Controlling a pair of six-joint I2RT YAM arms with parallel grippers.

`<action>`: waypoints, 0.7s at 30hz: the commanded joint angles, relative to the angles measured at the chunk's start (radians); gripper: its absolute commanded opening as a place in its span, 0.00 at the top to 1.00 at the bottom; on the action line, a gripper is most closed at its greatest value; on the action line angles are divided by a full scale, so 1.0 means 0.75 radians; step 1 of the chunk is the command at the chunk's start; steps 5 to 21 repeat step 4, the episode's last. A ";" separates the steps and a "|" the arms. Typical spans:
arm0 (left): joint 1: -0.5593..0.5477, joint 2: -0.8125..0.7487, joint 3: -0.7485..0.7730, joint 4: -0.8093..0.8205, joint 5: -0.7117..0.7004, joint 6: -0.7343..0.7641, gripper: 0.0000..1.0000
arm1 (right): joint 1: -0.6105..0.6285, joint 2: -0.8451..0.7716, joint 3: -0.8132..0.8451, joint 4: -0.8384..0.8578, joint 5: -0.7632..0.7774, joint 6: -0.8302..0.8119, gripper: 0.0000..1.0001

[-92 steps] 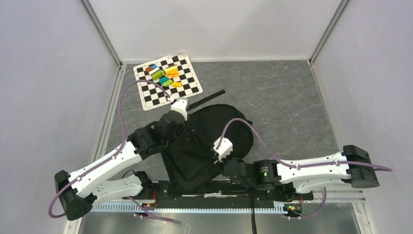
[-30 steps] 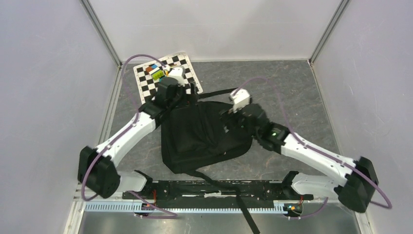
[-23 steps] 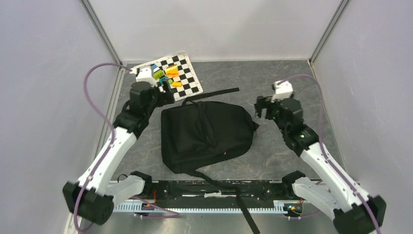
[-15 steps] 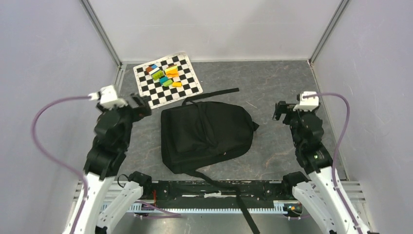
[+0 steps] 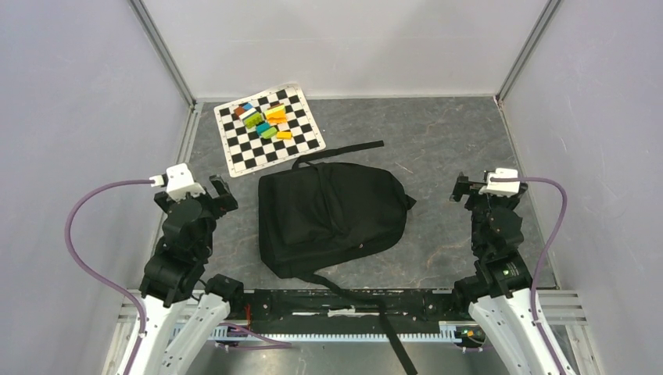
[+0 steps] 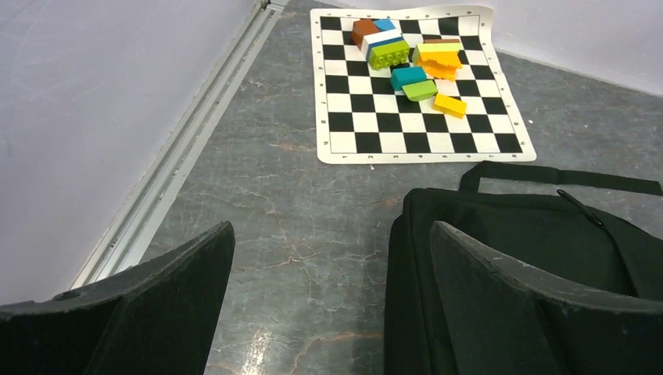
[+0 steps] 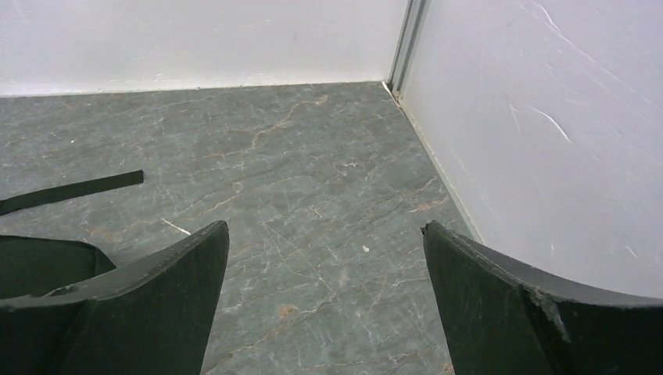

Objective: Pack the student bag
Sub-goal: Reset both arms

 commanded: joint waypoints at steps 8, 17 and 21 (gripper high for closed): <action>0.002 -0.016 0.010 0.032 -0.046 -0.019 0.00 | -0.004 -0.008 0.021 0.072 0.037 -0.059 0.02; 0.002 -0.016 0.010 0.032 -0.046 -0.019 0.00 | -0.004 -0.008 0.021 0.072 0.037 -0.059 0.02; 0.002 -0.016 0.010 0.032 -0.046 -0.019 0.00 | -0.004 -0.008 0.021 0.072 0.037 -0.059 0.02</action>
